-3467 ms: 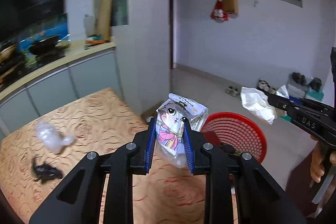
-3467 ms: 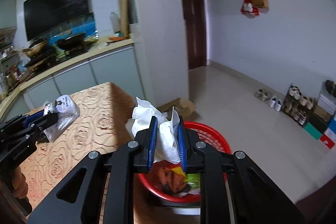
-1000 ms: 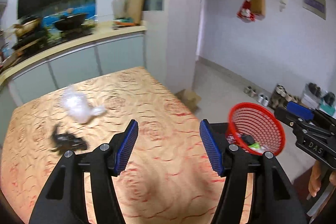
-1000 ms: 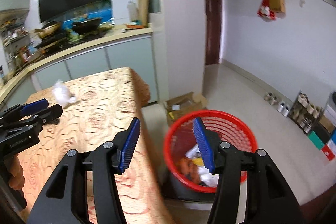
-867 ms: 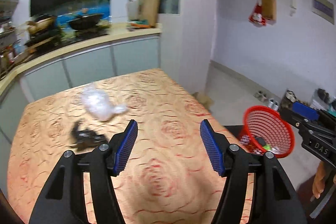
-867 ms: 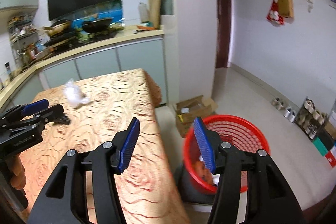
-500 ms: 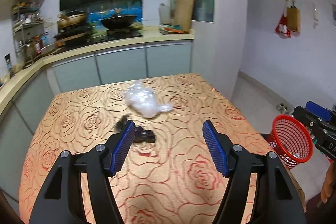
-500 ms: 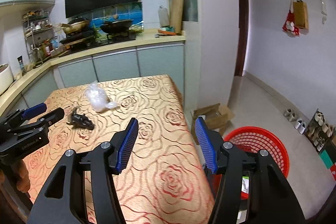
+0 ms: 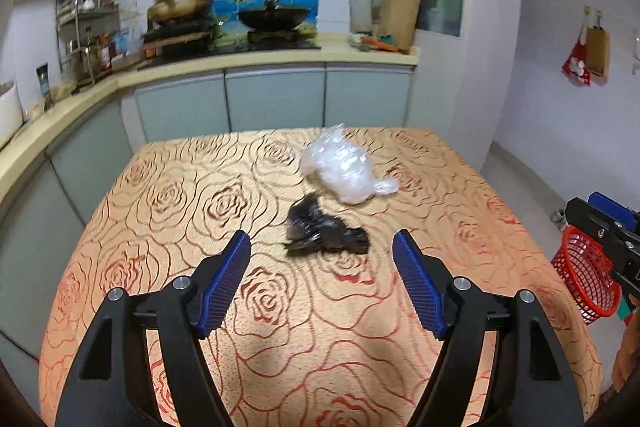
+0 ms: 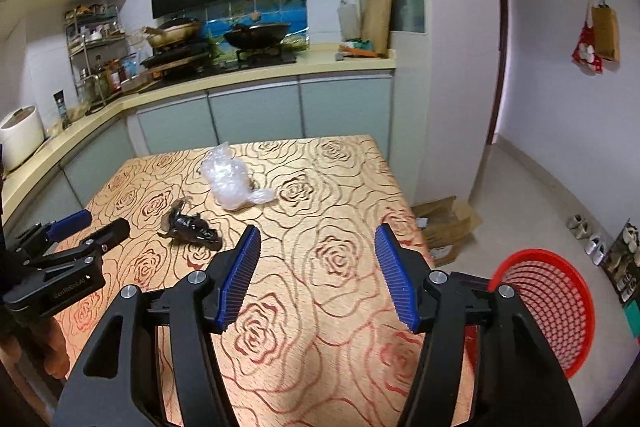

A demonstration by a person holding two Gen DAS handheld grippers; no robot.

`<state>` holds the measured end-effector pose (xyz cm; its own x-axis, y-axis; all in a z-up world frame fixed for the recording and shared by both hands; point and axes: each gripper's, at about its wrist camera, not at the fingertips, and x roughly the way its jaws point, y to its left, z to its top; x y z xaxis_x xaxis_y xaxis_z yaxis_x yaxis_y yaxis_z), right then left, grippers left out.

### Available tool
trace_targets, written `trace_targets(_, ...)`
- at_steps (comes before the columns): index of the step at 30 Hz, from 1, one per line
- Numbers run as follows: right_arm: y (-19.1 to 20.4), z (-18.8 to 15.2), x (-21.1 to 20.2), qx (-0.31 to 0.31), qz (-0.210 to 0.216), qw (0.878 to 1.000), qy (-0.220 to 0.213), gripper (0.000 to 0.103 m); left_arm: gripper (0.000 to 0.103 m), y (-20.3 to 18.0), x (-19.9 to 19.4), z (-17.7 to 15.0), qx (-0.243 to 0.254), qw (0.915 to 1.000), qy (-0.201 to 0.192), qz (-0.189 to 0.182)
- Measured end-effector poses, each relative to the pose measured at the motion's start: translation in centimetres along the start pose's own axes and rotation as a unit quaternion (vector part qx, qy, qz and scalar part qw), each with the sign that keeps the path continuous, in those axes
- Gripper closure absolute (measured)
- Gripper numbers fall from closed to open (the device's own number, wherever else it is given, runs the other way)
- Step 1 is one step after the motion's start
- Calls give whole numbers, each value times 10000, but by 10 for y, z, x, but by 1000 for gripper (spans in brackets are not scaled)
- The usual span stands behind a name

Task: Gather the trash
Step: 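Move both open tools back toward the black and clear plastic bags, then grasp the black plastic bag with the left gripper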

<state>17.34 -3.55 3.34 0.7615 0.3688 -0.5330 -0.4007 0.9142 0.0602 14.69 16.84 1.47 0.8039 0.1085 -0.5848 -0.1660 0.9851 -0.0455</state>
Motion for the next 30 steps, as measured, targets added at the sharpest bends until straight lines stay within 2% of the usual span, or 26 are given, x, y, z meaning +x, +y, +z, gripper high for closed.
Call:
trace_targets(7, 17, 9, 38, -109, 158, 9997, 141, 45, 32, 23, 34, -2, -281, 9990, 340, -118)
trace_targets(11, 25, 14, 65, -213, 209, 9993, 245, 45, 32, 23, 57, -1, -319, 9979, 523, -209)
trace_targets(19, 32, 26, 110, -315, 290, 9982, 413, 45, 32, 13, 101, 8, -115, 9947, 889, -509)
trace_targets(25, 39, 34, 133, -364, 405, 9971, 532, 44, 33, 8, 129, 13, -73, 9926, 1088, -534)
trace_targets(27, 42, 37, 139, -383, 451, 9968, 543, 41, 49, 7, 134, 11, 6, 9922, 1134, -513)
trace_targets(28, 44, 39, 142, -398, 472, 9966, 549, 38, 60, 7, 136, 10, 23, 9917, 1182, -512)
trace_targets(30, 50, 43, 151, -459, 527, 9959, 579, 37, 66, 9, 138, 8, 15, 9908, 1229, -575)
